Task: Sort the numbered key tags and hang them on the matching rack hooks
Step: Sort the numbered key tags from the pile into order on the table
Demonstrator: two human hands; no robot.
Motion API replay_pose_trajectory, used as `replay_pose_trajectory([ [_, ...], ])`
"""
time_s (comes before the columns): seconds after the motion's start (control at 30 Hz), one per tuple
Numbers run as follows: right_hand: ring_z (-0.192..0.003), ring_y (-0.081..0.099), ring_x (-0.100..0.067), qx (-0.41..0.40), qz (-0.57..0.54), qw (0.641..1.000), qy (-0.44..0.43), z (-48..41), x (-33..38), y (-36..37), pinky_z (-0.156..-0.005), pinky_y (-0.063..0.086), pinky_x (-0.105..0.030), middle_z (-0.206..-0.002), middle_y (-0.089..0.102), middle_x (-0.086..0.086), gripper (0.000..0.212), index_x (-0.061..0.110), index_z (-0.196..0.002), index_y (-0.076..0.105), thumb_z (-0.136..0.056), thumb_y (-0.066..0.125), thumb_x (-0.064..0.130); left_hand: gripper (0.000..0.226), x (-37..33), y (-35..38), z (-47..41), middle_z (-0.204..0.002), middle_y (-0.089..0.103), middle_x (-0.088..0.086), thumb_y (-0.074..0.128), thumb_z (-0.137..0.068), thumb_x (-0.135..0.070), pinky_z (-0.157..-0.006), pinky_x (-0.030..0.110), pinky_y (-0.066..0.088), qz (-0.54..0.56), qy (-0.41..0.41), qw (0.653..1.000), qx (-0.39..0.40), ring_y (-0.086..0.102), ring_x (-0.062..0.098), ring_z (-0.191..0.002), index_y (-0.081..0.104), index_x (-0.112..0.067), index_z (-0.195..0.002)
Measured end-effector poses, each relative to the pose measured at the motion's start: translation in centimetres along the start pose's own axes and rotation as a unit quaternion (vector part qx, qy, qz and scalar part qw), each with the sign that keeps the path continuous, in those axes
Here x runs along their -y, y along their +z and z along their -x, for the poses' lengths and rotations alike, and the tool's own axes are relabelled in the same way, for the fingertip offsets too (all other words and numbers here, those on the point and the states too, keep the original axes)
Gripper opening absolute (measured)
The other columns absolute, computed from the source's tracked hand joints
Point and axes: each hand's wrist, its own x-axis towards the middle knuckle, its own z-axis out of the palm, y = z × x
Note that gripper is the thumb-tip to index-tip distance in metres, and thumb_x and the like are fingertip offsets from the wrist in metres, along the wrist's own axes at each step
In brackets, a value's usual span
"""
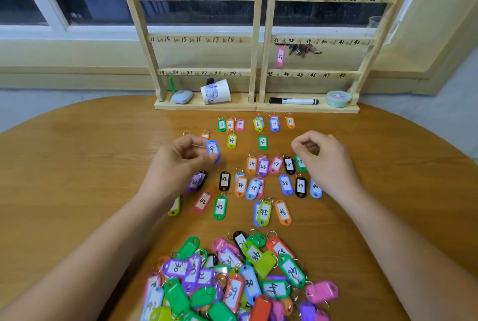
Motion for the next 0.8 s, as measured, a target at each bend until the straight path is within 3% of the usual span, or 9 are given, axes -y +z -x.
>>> replay_pose_trajectory([
  [0.07, -0.097, 0.063, -0.005, -0.009, -0.013, 1.0, 0.011, -0.2, -0.7, -0.3, -0.098, 0.052, -0.052, -0.09, 0.072, 0.026, 0.012, 0.037, -0.088, 0.074, -0.097, 0.07, 0.03, 0.026, -0.7, 0.5, -0.7, -0.085, 0.078, 0.004, 0.086, -0.088, -0.012, -0.07, 0.019, 0.054, -0.018, 0.011, 1.0, 0.019, 0.07, 0.011, -0.073, 0.075, -0.017, -0.111],
  [0.17, -0.096, 0.065, -0.005, -0.012, -0.043, 0.999, 0.02, -0.3, -1.1, -0.5, -0.091, 0.057, -0.041, -0.092, 0.073, 0.022, 0.012, 0.035, -0.093, 0.076, -0.099, 0.071, 0.026, 0.033, -1.6, 1.8, -2.3, -0.088, 0.077, 0.005, 0.09, -0.084, -0.016, -0.063, 0.021, 0.05, -0.068, 0.039, 0.996, 0.033, 0.065, 0.011, -0.071, 0.075, -0.025, -0.112],
  [0.37, -0.097, 0.068, -0.002, 0.047, -0.151, 0.987, -0.002, -0.3, 1.8, -0.2, -0.083, 0.052, -0.014, -0.097, 0.076, 0.017, 0.005, 0.027, -0.102, 0.078, -0.099, 0.074, 0.026, 0.026, -2.7, 5.3, -4.7, -0.087, 0.081, 0.002, 0.084, -0.092, -0.017, -0.071, 0.024, 0.057, -0.105, 0.071, 0.99, 0.063, 0.074, 0.007, -0.075, 0.079, -0.027, -0.115],
  [0.53, -0.093, 0.07, -0.003, 0.083, -0.169, 0.982, 0.011, -1.1, 2.6, 0.7, -0.081, 0.057, -0.019, -0.095, 0.077, 0.013, 0.007, 0.026, -0.103, 0.079, -0.096, 0.079, 0.029, 0.022, -3.1, 7.8, -5.3, -0.084, 0.082, -0.002, 0.082, -0.095, -0.015, -0.066, 0.019, 0.057, -0.116, 0.083, 0.985, 0.096, 0.078, 0.007, -0.077, 0.078, -0.024, -0.114],
  [0.67, -0.081, 0.072, -0.006, 0.088, -0.177, 0.979, 0.044, -2.6, 1.8, 0.8, -0.077, 0.06, -0.025, -0.086, 0.078, 0.007, 0.005, 0.024, -0.095, 0.079, -0.094, 0.082, 0.019, 0.019, -3.0, 9.3, -6.7, -0.086, 0.083, -0.005, 0.08, -0.097, -0.02, -0.075, 0.028, 0.063, -0.159, 0.093, 0.976, 0.119, 0.08, 0.011, -0.081, 0.075, -0.026, -0.115],
  [0.8, -0.073, 0.071, -0.006, 0.043, -0.173, 0.977, 0.114, -5.7, -0.8, 0.3, -0.075, 0.058, -0.03, -0.084, 0.079, 0.003, 0.007, 0.021, -0.091, 0.078, -0.091, 0.084, 0.017, 0.021, -2.4, 10.4, -9.4, -0.097, 0.08, -0.009, 0.073, -0.101, -0.032, -0.081, 0.031, 0.062, -0.292, 0.132, 0.941, 0.103, 0.075, 0.009, -0.09, 0.075, -0.032, -0.122],
])
